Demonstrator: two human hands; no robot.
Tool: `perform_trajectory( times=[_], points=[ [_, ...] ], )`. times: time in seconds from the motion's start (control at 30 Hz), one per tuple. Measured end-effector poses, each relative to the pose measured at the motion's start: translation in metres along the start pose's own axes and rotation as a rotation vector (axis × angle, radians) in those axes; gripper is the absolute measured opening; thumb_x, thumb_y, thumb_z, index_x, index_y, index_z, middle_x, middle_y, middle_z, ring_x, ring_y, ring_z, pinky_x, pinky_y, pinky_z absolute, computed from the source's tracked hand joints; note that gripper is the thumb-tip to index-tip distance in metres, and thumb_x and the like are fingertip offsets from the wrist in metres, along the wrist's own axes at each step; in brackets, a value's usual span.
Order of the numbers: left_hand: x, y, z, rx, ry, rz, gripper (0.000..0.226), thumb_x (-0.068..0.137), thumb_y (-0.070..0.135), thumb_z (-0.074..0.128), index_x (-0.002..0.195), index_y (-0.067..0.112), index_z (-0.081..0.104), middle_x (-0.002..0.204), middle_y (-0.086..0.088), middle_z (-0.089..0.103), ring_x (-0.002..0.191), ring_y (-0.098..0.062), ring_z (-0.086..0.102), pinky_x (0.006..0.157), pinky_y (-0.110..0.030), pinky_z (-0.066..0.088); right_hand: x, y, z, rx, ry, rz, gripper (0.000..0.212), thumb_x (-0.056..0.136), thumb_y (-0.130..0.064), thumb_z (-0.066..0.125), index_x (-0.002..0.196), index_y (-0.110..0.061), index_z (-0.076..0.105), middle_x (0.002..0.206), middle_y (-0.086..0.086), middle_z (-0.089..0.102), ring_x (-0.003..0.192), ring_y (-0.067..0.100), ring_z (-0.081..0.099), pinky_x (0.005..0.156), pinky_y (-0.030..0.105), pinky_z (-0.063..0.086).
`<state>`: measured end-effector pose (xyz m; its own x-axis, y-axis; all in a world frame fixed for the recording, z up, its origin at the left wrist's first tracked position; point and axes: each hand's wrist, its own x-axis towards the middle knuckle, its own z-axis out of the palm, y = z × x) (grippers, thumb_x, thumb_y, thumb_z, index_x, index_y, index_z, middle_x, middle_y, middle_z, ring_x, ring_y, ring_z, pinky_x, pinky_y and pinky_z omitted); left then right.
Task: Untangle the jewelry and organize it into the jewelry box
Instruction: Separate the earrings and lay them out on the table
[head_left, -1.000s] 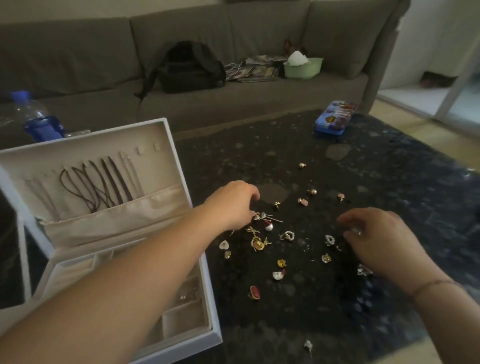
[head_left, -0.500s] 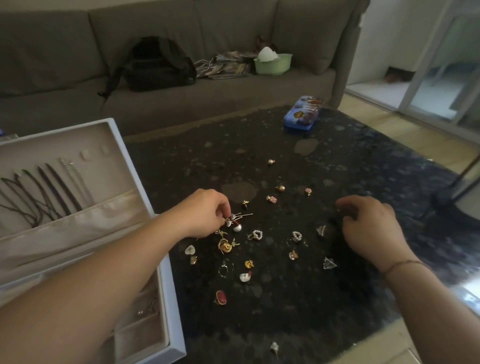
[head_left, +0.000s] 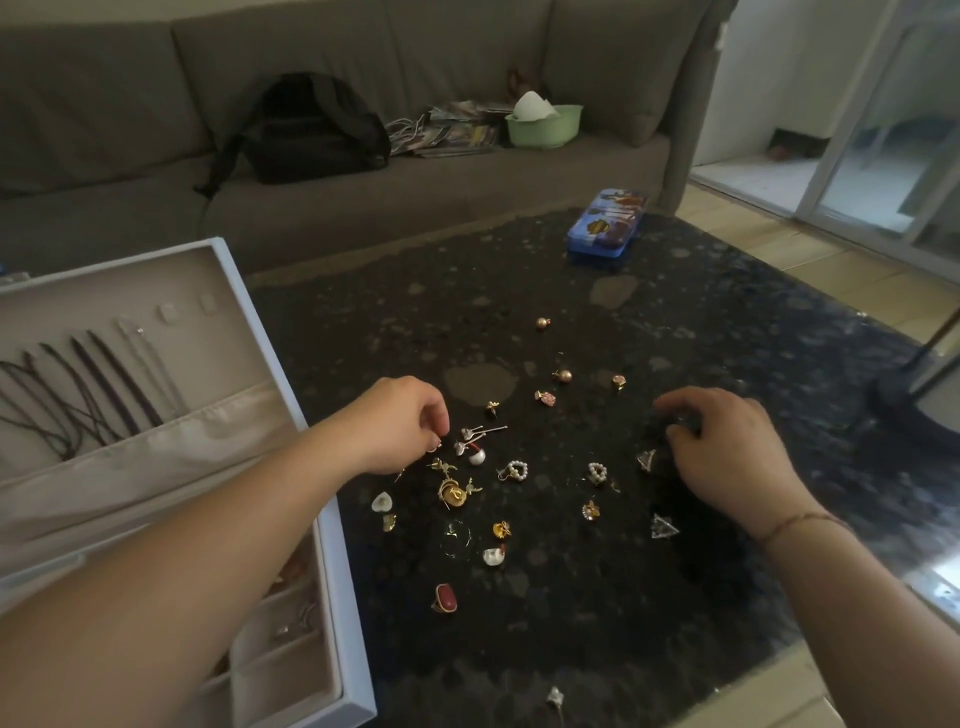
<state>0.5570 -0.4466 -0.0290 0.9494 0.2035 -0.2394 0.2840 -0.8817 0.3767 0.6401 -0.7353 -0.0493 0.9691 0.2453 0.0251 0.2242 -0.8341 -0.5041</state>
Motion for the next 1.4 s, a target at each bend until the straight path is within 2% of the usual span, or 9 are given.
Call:
perform_trajectory(
  times=[0.13, 0.23, 0.4, 0.6, 0.83, 0.93, 1.17, 1.3, 1.4],
  points=[
    [-0.002, -0.002, 0.000, 0.065, 0.019, 0.004, 0.015, 0.092, 0.014, 0.068, 0.094, 0.029, 0.066, 0.089, 0.008, 0.064, 0.082, -0.007, 0.063, 0.072, -0.022, 0.052, 0.000, 0.003, -0.011, 0.093, -0.130, -0.024, 0.036, 0.094, -0.005, 0.054, 0.096, -0.039, 0.064, 0.101, -0.011, 0.067, 0.103, 0.012, 0.060, 0.084, 0.023, 0.041],
    [-0.007, -0.002, -0.002, 0.113, 0.025, 0.009, 0.017, 0.092, 0.015, 0.067, 0.098, 0.030, 0.064, 0.091, 0.009, 0.062, 0.082, -0.007, 0.062, 0.071, -0.021, 0.051, -0.003, 0.001, -0.015, 0.045, -0.250, -0.083, 0.026, 0.096, -0.017, 0.056, 0.094, -0.042, 0.063, 0.097, -0.013, 0.066, 0.094, 0.007, 0.059, 0.078, 0.021, 0.041],
    [-0.023, -0.001, -0.006, 0.234, -0.010, 0.044, 0.019, 0.093, 0.020, 0.066, 0.106, 0.033, 0.061, 0.098, 0.011, 0.057, 0.086, -0.007, 0.060, 0.077, -0.027, 0.056, -0.006, -0.005, -0.008, -0.024, -0.223, -0.125, 0.004, 0.093, -0.036, 0.062, 0.092, -0.040, 0.063, 0.088, -0.017, 0.062, 0.084, 0.002, 0.055, 0.075, 0.022, 0.042],
    [-0.036, -0.003, -0.011, 0.112, -0.172, 0.078, 0.029, 0.090, 0.015, 0.070, 0.114, 0.030, 0.064, 0.103, 0.014, 0.061, 0.087, -0.003, 0.061, 0.077, -0.021, 0.055, -0.009, -0.011, -0.005, -0.095, -0.253, -0.187, 0.025, 0.087, -0.023, 0.069, 0.081, -0.044, 0.059, 0.082, -0.021, 0.061, 0.075, -0.007, 0.053, 0.061, 0.006, 0.034],
    [-0.044, 0.003, 0.000, 0.105, -0.170, 0.157, 0.032, 0.087, 0.033, 0.074, 0.117, 0.036, 0.063, 0.101, 0.015, 0.059, 0.082, -0.003, 0.059, 0.068, -0.019, 0.051, -0.015, -0.014, -0.003, -0.018, -0.245, -0.242, 0.025, 0.086, -0.014, 0.070, 0.086, -0.039, 0.064, 0.083, -0.014, 0.067, 0.080, -0.004, 0.059, 0.065, 0.007, 0.038],
    [-0.043, 0.005, 0.007, 0.179, -0.109, 0.189, 0.026, 0.087, 0.035, 0.074, 0.111, 0.036, 0.065, 0.096, 0.015, 0.057, 0.086, -0.004, 0.057, 0.077, -0.030, 0.056, -0.014, -0.015, -0.003, -0.010, -0.211, -0.232, 0.021, 0.087, -0.019, 0.069, 0.087, -0.039, 0.063, 0.081, -0.018, 0.065, 0.077, -0.006, 0.057, 0.062, 0.007, 0.038],
    [-0.050, 0.002, 0.004, 0.297, -0.016, 0.217, 0.019, 0.086, 0.044, 0.071, 0.100, 0.035, 0.063, 0.091, 0.015, 0.051, 0.085, -0.005, 0.053, 0.072, -0.026, 0.051, -0.014, -0.019, -0.002, 0.009, 0.020, -0.248, 0.012, 0.086, -0.025, 0.067, 0.092, -0.035, 0.067, 0.082, -0.015, 0.060, 0.078, 0.010, 0.055, 0.074, 0.024, 0.039],
    [-0.056, -0.001, 0.004, 0.481, 0.015, 0.246, 0.020, 0.087, 0.047, 0.066, 0.101, 0.033, 0.060, 0.097, 0.012, 0.054, 0.091, -0.009, 0.052, 0.073, -0.026, 0.045, -0.016, -0.026, 0.001, 0.017, 0.089, -0.329, 0.010, 0.085, -0.024, 0.069, 0.092, -0.031, 0.070, 0.081, -0.017, 0.056, 0.072, 0.001, 0.050, 0.071, 0.022, 0.037],
    [-0.057, 0.003, 0.007, 0.430, 0.080, 0.301, 0.031, 0.089, 0.053, 0.063, 0.112, 0.033, 0.059, 0.106, 0.012, 0.053, 0.100, -0.009, 0.049, 0.084, -0.029, 0.047, -0.016, -0.028, 0.004, 0.026, 0.105, -0.359, 0.010, 0.084, -0.024, 0.070, 0.091, -0.031, 0.070, 0.078, -0.020, 0.054, 0.071, -0.004, 0.048, 0.067, 0.019, 0.035]
  ],
)
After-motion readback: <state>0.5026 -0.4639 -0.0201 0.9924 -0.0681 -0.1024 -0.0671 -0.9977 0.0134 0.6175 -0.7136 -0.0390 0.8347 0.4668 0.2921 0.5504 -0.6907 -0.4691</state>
